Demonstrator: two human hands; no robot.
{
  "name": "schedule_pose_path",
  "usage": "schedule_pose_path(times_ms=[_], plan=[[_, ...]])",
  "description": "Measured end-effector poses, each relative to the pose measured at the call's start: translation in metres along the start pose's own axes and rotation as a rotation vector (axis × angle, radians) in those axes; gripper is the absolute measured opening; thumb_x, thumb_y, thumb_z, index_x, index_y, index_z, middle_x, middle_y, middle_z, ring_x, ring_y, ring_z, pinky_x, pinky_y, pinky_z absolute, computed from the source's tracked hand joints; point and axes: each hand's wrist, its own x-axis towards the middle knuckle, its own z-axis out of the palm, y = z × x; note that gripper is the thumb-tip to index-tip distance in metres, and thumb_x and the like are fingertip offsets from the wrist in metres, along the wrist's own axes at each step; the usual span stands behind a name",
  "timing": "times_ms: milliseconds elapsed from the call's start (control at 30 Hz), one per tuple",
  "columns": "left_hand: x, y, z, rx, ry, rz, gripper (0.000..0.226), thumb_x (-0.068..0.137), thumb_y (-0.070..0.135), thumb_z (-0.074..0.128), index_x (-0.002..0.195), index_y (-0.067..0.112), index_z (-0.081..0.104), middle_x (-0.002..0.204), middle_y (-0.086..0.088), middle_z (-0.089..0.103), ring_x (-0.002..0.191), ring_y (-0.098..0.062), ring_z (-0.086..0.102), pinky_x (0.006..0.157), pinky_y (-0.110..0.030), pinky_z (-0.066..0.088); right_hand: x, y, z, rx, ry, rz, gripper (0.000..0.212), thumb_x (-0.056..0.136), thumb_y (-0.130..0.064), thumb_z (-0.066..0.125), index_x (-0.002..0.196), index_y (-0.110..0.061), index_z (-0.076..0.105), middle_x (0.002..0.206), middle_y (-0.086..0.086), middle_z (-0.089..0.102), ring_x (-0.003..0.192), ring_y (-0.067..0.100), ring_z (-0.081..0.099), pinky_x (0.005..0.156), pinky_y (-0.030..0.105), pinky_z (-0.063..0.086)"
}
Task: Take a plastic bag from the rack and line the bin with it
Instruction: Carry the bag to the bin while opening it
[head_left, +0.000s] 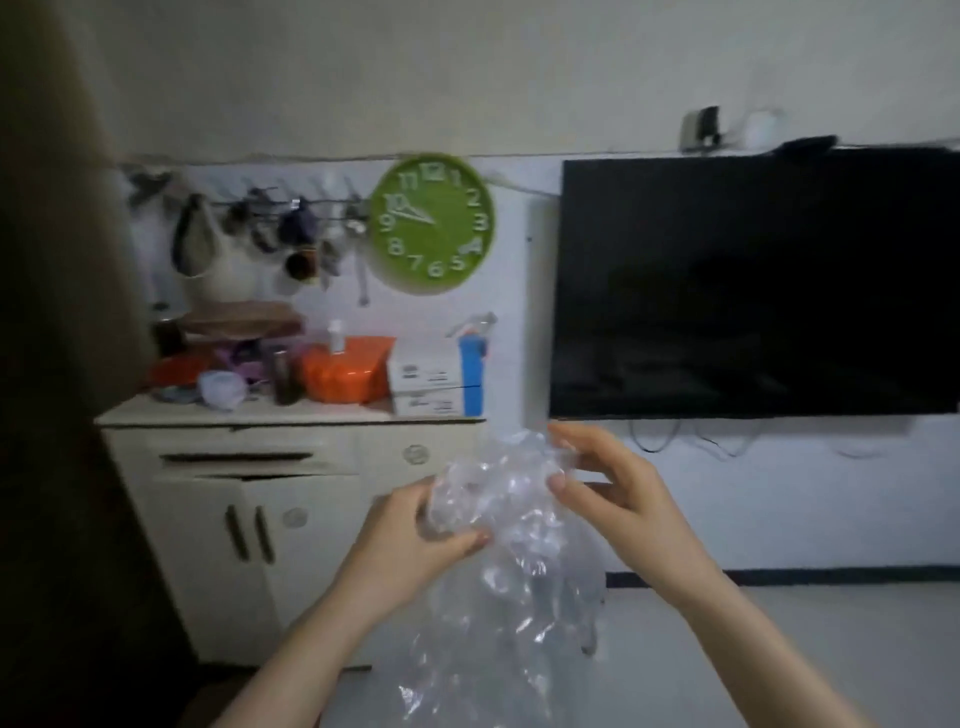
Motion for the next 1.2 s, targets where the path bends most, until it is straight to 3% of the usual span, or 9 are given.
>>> schedule_pose_path(times_ms=[167, 300, 400, 600, 733, 867, 967, 1067, 1200], plan=[[0.086, -0.012, 0.070, -0.065, -0.114, 0.003, 0.046, 0.050, 0.056, 0.076, 0.090, 0.034, 0.067, 0.084, 0.016, 0.074, 0.081, -0.001, 0.068, 0.076, -0.028, 0.054, 0.009, 0.056, -0.060, -0.051, 0.220, 0.149, 0.054, 0.073, -0.051, 0.065, 0.122, -0.054, 0.043, 0.124, -0.022, 0.055, 0.111, -0.009, 0.052, 0.093, 0.026, 0.047], [0.153, -0.021, 0.134, -0.134, -0.170, 0.040, 0.031, 0.062, 0.035, 0.081, 0.090, 0.031, 0.068, 0.082, 0.016, 0.075, 0.076, -0.002, 0.069, 0.069, -0.027, 0.053, 0.024, 0.104, -0.093, -0.033, 0.292, 0.292, 0.082, 0.059, -0.053, 0.075, 0.132, -0.045, 0.037, 0.128, -0.013, 0.053, 0.113, 0.006, 0.056, 0.097, 0.039, 0.050], [0.207, -0.022, 0.179, -0.218, -0.222, 0.039, 0.030, 0.061, 0.033, 0.084, 0.086, 0.031, 0.068, 0.079, 0.015, 0.075, 0.072, -0.005, 0.070, 0.064, -0.027, 0.055, 0.042, 0.137, -0.118, -0.055, 0.360, 0.347, 0.094, 0.052, -0.050, 0.081, 0.134, -0.036, 0.038, 0.128, -0.006, 0.055, 0.111, 0.011, 0.058, 0.094, 0.038, 0.052], [0.300, -0.013, 0.273, -0.323, -0.395, 0.079, 0.040, 0.057, 0.040, 0.084, 0.091, 0.032, 0.065, 0.084, 0.005, 0.074, 0.074, -0.007, 0.070, 0.066, -0.032, 0.057, 0.076, 0.196, -0.172, -0.118, 0.747, 0.363, 0.053, 0.067, -0.020, 0.081, 0.114, -0.023, 0.057, 0.098, -0.001, 0.067, 0.076, 0.005, 0.064, 0.071, 0.022, 0.054], [0.340, -0.002, 0.351, -0.323, -0.620, 0.115, 0.058, 0.048, 0.054, 0.083, 0.098, 0.039, 0.058, 0.091, 0.013, 0.071, 0.082, -0.001, 0.067, 0.068, -0.021, 0.051, 0.080, 0.231, -0.237, -0.202, 0.966, 0.373, 0.025, 0.073, -0.010, 0.075, 0.095, -0.016, 0.065, 0.080, -0.002, 0.068, 0.067, 0.008, 0.061, 0.069, 0.036, 0.053], [0.375, 0.009, 0.418, -0.253, -0.786, 0.182, 0.100, 0.037, 0.061, 0.082, 0.120, 0.056, 0.027, 0.113, 0.024, 0.046, 0.100, 0.003, 0.049, 0.072, -0.016, 0.041, 0.082, 0.260, -0.311, -0.278, 1.039, 0.404, 0.015, 0.076, -0.006, 0.072, 0.089, -0.009, 0.067, 0.078, 0.005, 0.068, 0.064, 0.012, 0.060, 0.069, 0.040, 0.053], [0.414, 0.034, 0.479, -0.186, -0.781, 0.312, 0.126, 0.032, 0.065, 0.082, 0.133, 0.058, 0.006, 0.143, 0.012, 0.028, 0.127, -0.011, 0.035, 0.098, -0.035, 0.037, 0.089, 0.286, -0.380, -0.368, 1.039, 0.432, 0.016, 0.077, -0.009, 0.072, 0.084, -0.022, 0.065, 0.076, 0.004, 0.068, 0.057, 0.009, 0.061, 0.064, 0.032, 0.051], [0.452, 0.080, 0.546, -0.044, -0.727, 0.578, 0.127, 0.031, 0.072, 0.075, 0.133, 0.063, 0.000, 0.153, 0.023, -0.002, 0.141, -0.014, 0.010, 0.109, -0.046, 0.024, 0.101, 0.313, -0.453, -0.430, 0.999, 0.464, 0.018, 0.077, -0.008, 0.071, 0.085, -0.022, 0.065, 0.078, 0.005, 0.068, 0.060, 0.013, 0.062, 0.066, 0.034, 0.051], [0.499, 0.151, 0.644, 0.085, -0.765, 0.983, 0.113, 0.041, 0.077, 0.066, 0.136, 0.055, 0.008, 0.149, 0.030, -0.004, 0.135, 0.008, -0.017, 0.117, -0.039, 0.000, 0.122, 0.335, -0.548, -0.564, 0.944, 0.477, 0.018, 0.073, -0.012, 0.075, 0.083, -0.023, 0.065, 0.073, -0.002, 0.065, 0.060, 0.009, 0.056, 0.059, 0.023, 0.044]])
